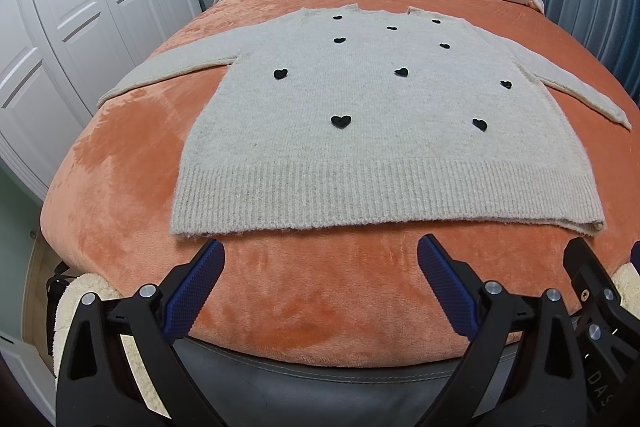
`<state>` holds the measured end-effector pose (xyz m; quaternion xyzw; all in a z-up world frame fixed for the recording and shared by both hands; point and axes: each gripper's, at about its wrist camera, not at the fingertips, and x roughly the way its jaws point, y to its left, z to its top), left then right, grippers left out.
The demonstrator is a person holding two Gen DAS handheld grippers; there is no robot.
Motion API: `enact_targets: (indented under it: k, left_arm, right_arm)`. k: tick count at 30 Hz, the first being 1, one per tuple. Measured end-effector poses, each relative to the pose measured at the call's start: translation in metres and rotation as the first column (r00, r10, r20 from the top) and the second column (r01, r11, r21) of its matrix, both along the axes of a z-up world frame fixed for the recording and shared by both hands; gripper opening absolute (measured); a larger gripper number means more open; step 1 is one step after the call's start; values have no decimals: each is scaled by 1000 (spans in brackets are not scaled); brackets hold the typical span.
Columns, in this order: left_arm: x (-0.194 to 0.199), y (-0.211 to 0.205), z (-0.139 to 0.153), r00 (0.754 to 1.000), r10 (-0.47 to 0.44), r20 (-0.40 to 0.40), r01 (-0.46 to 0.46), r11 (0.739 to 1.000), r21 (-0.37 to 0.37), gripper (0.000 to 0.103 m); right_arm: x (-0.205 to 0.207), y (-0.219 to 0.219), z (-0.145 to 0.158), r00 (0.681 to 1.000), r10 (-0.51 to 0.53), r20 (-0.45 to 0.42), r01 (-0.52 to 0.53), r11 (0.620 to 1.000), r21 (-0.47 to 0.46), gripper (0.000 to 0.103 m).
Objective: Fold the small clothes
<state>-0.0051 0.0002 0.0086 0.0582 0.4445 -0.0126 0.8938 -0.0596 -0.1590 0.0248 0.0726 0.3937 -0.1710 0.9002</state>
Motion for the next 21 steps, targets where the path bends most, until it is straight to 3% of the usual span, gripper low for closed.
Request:
enact_targets:
  k: [16,21]
  left_arm:
    - [18,-11,-23,999,3,-51,-1,999,43,95]
    - [44,-10,-6,999,8,-51,-10,999,-42,97]
  right_arm:
    - [21,-9,-26,998,8,-68,-5,999,40,98]
    - [50,-48,-11,997,68,-22,-65,992,110,98]
